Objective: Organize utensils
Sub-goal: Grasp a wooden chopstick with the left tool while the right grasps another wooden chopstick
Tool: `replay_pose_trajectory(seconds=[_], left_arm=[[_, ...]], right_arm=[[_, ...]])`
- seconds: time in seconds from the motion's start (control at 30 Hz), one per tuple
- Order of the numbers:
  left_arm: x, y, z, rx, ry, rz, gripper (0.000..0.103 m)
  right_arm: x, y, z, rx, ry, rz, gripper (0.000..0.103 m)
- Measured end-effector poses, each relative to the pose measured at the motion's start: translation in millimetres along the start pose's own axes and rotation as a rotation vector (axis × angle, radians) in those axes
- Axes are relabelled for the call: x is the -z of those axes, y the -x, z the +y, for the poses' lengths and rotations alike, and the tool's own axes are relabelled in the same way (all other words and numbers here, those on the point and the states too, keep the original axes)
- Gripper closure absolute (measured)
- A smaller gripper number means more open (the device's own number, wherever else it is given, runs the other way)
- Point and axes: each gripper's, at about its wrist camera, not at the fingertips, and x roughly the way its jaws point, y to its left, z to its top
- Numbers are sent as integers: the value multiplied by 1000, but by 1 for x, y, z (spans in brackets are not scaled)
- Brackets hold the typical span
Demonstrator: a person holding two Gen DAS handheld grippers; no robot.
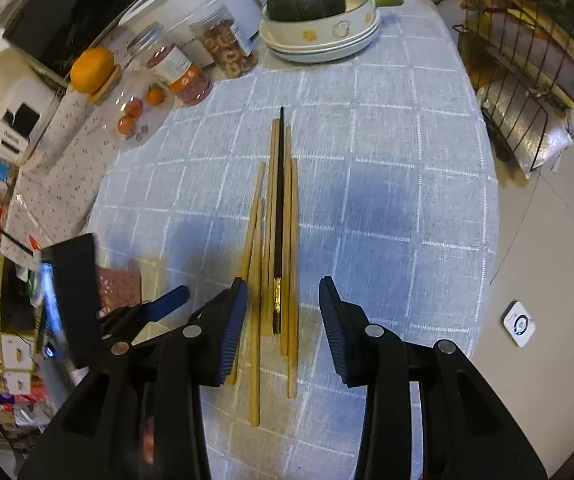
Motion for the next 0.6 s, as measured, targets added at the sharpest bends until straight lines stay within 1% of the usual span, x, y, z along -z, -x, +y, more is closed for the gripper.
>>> replay_pose_trajectory(seconds=[0.1,0.27,0.33,0.4,0.47,0.5,0.53,0.6], left_arm=[[-7,-8,2,10,18,-2,49],[-12,-15,-5,-3,-12,-8,49],[-14,-20,-9,-19,-20,-6,49],[-13,-22,-15,-52,-52,-22,49],[-12,-21,-22,-81,-92,-47,76],[-12,-20,-22,-67,-104,-49,98],[-11,-20,-20,-32,-99,-32,97],[-7,-16,-15,-3,-91,-15,97]], right_arm=[[-3,1,-8,-3,-38,-8,64],[-6,2,-16,-11,-68,-13,64],[-7,2,-17,-15,-76,-16,64],[-8,4,-17,-18,-77,-20,64],[-7,4,-17,-19,-71,-23,64],[-7,3,-18,-15,-66,-22,66],[-7,2,-19,-11,-64,-19,66],[-6,-4,-22,-2,-62,-2,67]])
